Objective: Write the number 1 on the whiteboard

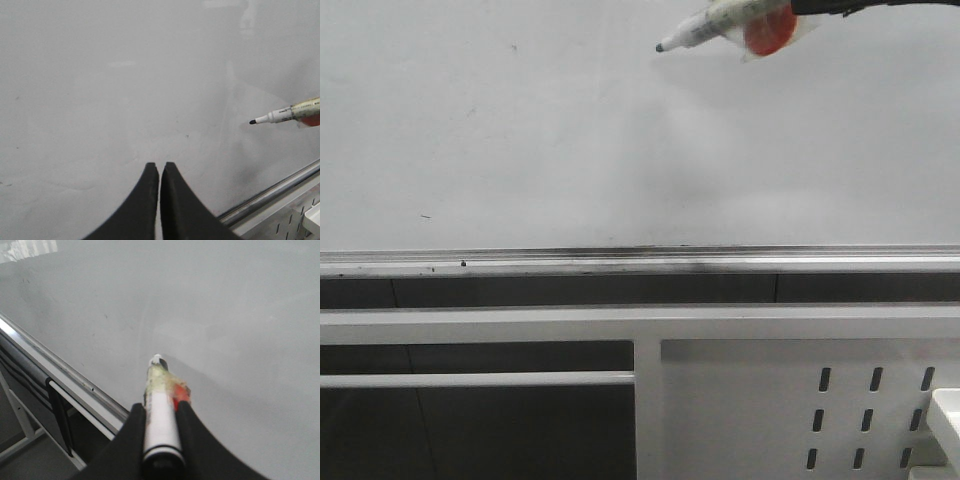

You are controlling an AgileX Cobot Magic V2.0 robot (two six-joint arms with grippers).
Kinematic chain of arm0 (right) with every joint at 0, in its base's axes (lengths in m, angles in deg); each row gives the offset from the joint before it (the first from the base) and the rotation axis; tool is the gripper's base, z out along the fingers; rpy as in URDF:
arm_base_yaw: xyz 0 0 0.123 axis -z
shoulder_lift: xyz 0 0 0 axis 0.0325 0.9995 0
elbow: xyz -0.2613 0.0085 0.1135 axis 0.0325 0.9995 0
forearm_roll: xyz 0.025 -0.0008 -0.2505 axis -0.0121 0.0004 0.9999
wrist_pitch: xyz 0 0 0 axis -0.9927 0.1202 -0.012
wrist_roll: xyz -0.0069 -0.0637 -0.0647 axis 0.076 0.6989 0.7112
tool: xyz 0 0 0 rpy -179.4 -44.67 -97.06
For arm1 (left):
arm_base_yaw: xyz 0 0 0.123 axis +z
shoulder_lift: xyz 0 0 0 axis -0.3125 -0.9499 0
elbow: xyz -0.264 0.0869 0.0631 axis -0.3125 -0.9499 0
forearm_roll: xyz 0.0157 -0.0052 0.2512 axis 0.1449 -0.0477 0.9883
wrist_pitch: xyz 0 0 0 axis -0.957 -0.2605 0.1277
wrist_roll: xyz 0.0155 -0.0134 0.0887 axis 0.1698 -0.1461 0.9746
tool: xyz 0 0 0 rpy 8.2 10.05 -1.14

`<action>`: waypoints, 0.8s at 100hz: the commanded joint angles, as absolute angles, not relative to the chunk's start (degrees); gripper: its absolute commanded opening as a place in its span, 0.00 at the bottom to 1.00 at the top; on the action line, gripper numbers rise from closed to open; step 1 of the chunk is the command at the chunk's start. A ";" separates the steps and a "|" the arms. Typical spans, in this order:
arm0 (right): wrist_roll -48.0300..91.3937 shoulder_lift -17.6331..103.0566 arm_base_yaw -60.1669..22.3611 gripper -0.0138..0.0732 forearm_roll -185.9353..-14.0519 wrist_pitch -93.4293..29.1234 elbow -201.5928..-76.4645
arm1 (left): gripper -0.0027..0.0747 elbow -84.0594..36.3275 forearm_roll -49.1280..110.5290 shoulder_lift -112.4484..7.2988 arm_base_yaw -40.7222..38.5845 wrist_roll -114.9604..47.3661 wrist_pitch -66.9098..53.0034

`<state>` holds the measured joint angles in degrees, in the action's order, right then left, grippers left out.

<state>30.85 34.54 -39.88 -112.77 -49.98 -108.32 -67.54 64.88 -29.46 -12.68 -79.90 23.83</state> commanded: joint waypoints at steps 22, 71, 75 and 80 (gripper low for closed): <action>31.10 35.97 -39.56 0.08 -112.58 -57.93 -110.33 | 0.01 -66.09 64.03 -29.44 -12.58 -80.52 28.49; 31.10 38.63 -38.59 0.08 -112.58 -58.71 -110.22 | 0.01 -66.09 64.03 -29.44 -12.58 -80.52 30.91; 31.10 39.41 -38.19 0.08 -112.58 -57.35 -110.22 | 0.01 -66.09 64.03 -29.44 -12.58 -80.52 30.91; 31.10 40.46 -38.04 0.08 -112.68 -55.84 -110.12 | 0.01 -66.09 64.03 -29.44 -12.58 -80.52 30.91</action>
